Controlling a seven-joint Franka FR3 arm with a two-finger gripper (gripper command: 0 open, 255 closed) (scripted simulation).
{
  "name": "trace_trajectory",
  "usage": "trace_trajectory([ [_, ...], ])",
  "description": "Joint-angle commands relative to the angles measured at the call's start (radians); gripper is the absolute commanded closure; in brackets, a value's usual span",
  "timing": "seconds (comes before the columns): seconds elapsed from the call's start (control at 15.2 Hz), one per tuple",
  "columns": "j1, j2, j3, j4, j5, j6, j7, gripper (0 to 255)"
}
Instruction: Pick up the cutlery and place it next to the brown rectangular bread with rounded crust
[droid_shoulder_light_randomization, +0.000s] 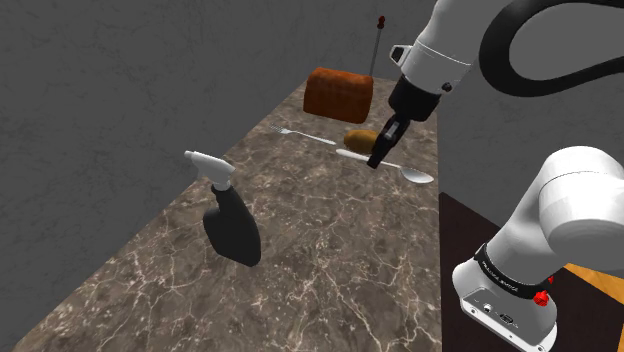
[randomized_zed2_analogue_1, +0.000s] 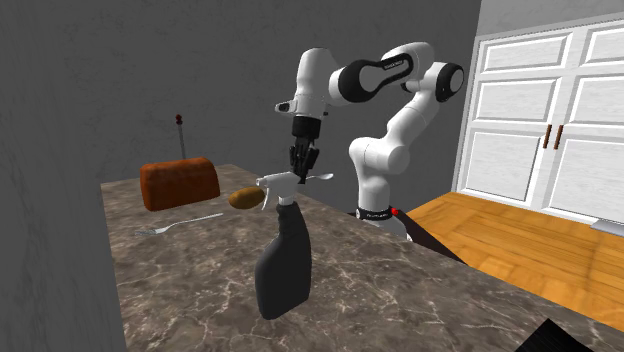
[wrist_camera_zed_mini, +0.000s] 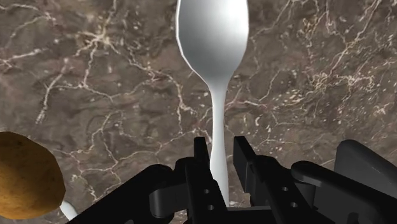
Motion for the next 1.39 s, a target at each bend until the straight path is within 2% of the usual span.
trace_trajectory([
  [0.0,-0.004,-0.003,-0.004,0.026,-0.006,-0.029,0.003,255],
  [0.99,-0.020,0.001,-0.028,0.222,-0.040,-0.221,0.026,255],
  [1.32,-0.065,0.149,-0.112,0.300,-0.089,-0.165,-0.074,255],
])
